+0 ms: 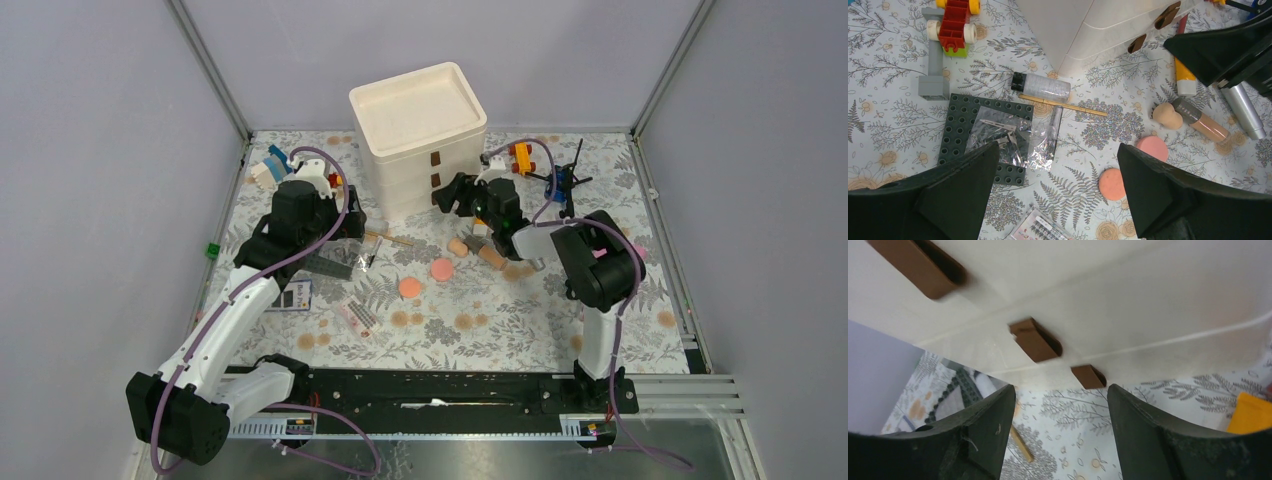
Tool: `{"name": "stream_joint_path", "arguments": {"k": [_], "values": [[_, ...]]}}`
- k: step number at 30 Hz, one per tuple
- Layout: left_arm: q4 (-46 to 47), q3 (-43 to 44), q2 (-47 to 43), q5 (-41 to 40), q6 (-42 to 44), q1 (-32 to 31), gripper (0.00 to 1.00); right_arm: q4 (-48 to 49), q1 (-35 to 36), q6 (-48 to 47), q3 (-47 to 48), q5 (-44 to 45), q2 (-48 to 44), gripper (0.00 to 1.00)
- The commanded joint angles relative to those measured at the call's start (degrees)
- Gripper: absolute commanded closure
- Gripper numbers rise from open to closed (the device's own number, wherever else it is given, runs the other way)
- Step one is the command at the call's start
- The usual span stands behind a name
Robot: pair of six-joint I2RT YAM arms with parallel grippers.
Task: Organize the makeup
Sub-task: Open the drawer in the storage box.
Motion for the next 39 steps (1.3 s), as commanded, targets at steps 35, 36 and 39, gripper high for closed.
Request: {"name": "stream_joint_path", "arguments": {"k": [35, 36, 39], "values": [[2.02, 0.47, 0.30, 0.78, 0.78, -0.02, 0.01, 2.02, -0.29, 9.30, 10.53, 1.47, 14.91, 0.43], [2.02, 0.47, 0.30, 0.81, 0.78, -0.02, 0.01, 2.31, -0.28, 9.30, 10.55, 1.44, 14.98, 0.46], [2.06, 0.47, 0.15, 0.95, 0.78, -0.02, 0.01, 3.12, -0.28, 9.14, 10.21, 1.46, 14.88, 0.52]]}}
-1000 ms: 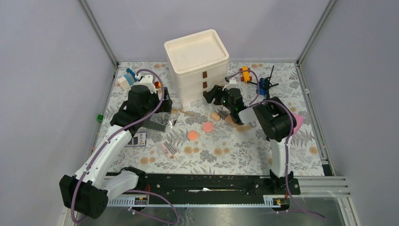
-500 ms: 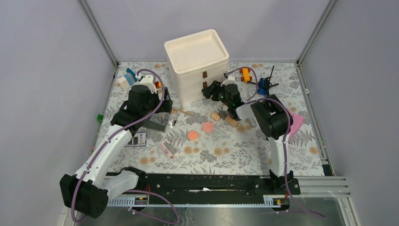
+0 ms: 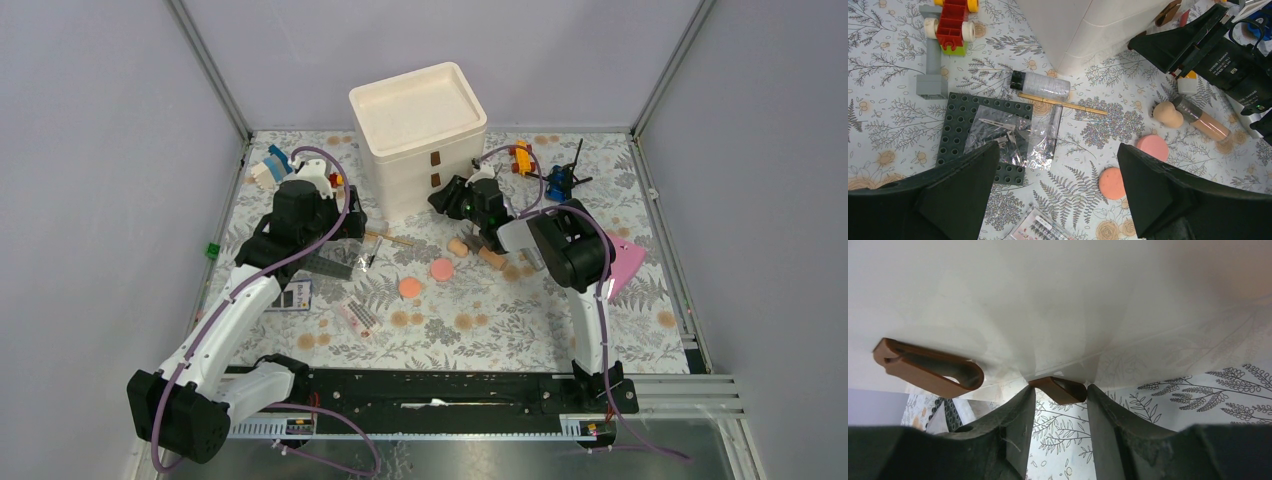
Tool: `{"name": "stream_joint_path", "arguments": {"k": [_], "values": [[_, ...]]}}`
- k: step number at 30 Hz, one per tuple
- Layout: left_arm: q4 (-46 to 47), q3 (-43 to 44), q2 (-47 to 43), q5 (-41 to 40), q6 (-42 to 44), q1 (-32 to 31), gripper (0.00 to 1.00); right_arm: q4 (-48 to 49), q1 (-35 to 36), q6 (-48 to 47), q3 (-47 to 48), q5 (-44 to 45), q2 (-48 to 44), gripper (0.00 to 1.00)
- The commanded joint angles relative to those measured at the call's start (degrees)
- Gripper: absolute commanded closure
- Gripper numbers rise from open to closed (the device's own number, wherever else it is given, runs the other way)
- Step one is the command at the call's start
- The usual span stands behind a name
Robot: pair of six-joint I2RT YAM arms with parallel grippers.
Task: Organize the makeup
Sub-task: Open the drawer in the storage box.
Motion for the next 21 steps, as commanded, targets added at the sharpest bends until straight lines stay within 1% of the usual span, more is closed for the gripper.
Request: {"name": "stream_joint_path", "arguments": {"k": [1, 3, 5, 8, 17, 21], "values": [[2.07, 0.47, -0.30, 0.74, 0.78, -0.02, 0.01, 3.52, -0.30, 0.37, 1.98, 1.25, 0.05, 0.53], [1.99, 0.47, -0.26, 0.74, 0.78, 0.00, 0.01, 5.69, -0.27, -0.04, 0.58, 1.68, -0.33, 0.58], [2.06, 0.47, -0.27, 0.74, 0.79, -0.01, 0.01, 8.67, -0.30, -0.50, -1.02, 1.72, -0.83, 0.69], [2.04, 0.47, -0.26, 0.79, 0.82, -0.02, 0.01, 9.84, -0.30, -1.09, -2.00, 1.00, -1.40, 0.80], [2.01, 0.47, -0.31, 0.69, 0.87, 0.03, 0.01, 8.94, -0.28, -2.19, -5.70, -0.03, -4.67, 1.00], [2.02, 0.47, -0.44, 0.65, 0.96, -0.02, 0.01, 7.52, -0.31, -2.98, -7.01, -0.81, -6.15, 1.00]]}}
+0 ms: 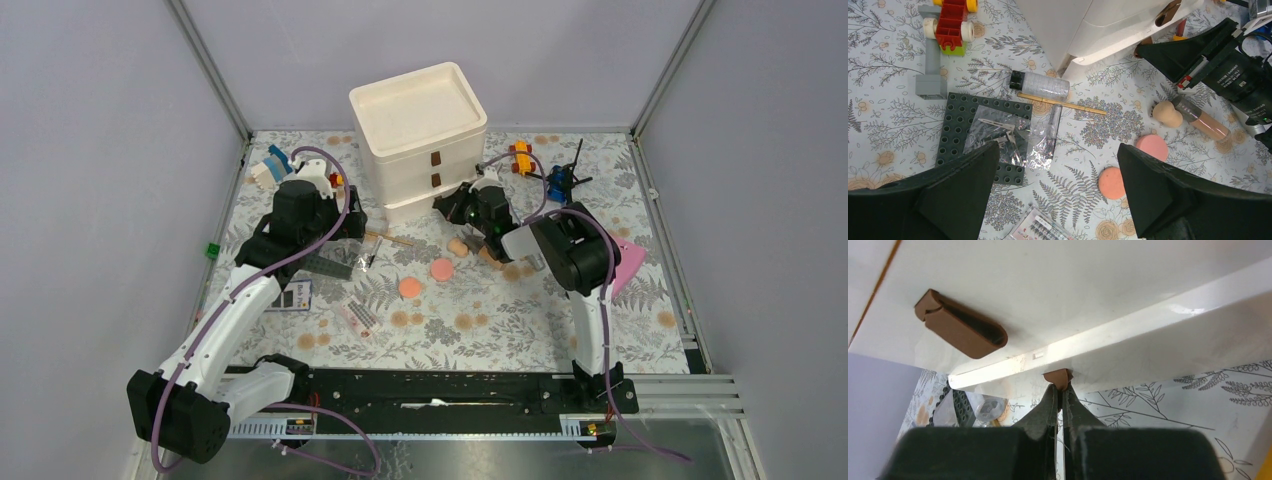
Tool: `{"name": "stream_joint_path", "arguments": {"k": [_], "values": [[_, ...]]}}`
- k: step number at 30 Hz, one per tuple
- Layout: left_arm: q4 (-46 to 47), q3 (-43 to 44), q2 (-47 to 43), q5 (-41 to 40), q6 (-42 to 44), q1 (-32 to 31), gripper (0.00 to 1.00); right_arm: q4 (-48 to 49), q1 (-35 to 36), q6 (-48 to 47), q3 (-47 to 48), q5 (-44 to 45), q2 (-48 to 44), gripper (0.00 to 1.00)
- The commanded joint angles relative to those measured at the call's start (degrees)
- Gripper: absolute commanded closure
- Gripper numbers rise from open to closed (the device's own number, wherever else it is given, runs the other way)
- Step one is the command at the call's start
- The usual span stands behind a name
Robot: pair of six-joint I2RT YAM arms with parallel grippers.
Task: Organize the makeup
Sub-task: Open the drawer in the storage box.
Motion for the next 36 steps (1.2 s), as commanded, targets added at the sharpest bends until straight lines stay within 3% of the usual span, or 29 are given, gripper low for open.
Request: {"name": "stream_joint_path", "arguments": {"k": [1, 36], "values": [[2.02, 0.47, -0.44, 0.48, 0.94, -0.02, 0.01, 0.14, -0.43, -2.30, -1.65, 0.15, -4.43, 1.00], [2.04, 0.47, -0.48, 0.76, 0.94, 0.00, 0.01, 1.16, -0.48, -1.33, -18.75, -2.61, -12.90, 1.00]]}}
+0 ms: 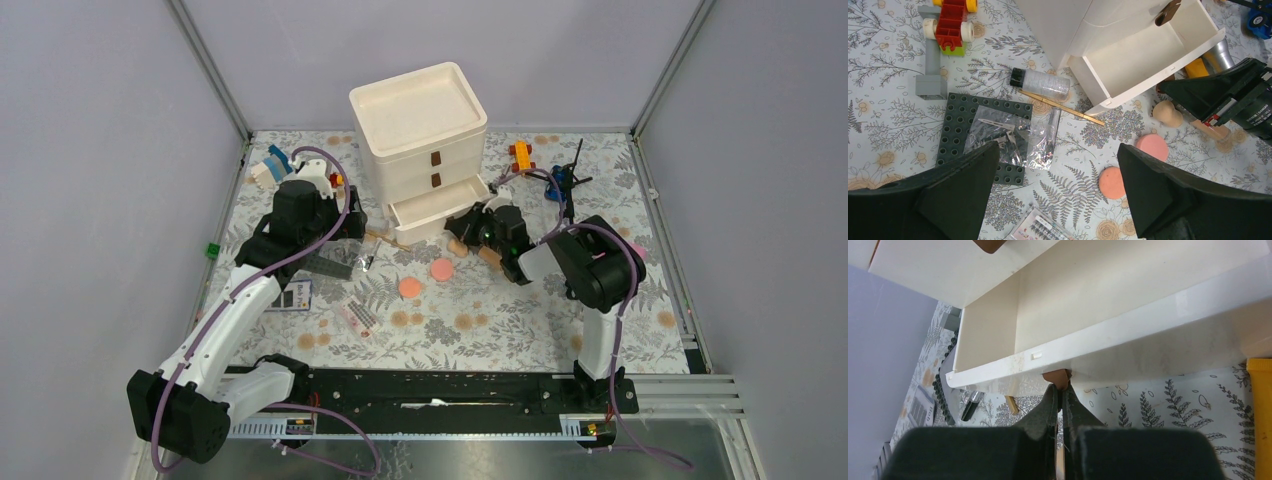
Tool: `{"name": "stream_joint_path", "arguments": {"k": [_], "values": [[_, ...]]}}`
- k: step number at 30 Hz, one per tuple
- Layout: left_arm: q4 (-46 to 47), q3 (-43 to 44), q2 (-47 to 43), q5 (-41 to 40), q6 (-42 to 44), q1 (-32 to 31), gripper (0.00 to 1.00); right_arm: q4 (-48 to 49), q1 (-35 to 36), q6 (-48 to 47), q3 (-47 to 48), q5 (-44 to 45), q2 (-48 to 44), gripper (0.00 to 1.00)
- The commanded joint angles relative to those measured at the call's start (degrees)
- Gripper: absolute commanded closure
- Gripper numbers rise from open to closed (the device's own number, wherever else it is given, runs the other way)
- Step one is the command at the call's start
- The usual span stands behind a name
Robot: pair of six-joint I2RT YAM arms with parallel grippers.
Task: Organize the makeup
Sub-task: Open the drawer in the storage box.
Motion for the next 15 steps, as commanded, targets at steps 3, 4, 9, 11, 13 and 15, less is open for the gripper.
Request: {"name": "stream_joint_path", "arguments": {"k": [3, 4, 9, 11, 13, 15], "values": [[2.06, 0.47, -0.54, 0.66, 0.74, -0.02, 0.01, -1.42, -0.32, -0.76, -3.02, -0.72, -2.40, 1.00], [2.02, 0.47, -0.49, 0.66, 0.74, -0.02, 0.01, -1.36, -0.28, -0.78, -3.24, -0.75, -2.54, 1.00], [2.02, 0.47, -0.46, 0.65, 0.74, -0.02, 0.01, -1.37, 0.02, -0.85, -4.16, -0.77, -3.23, 1.00], [2.02, 0.47, -0.53, 0.65, 0.74, -0.02, 0.01, -1.37, 0.25, -0.93, -4.37, -0.77, -3.48, 1.00], [2.02, 0.47, -0.49, 0.70, 0.74, -0.02, 0.01, -1.47, 0.48, -1.06, -4.46, -0.72, -3.64, 1.00], [2.02, 0.49, -0.52, 0.74, 0.74, -0.02, 0.01, -1.69, 0.80, -1.29, -4.58, -0.64, -3.97, 1.00]]}}
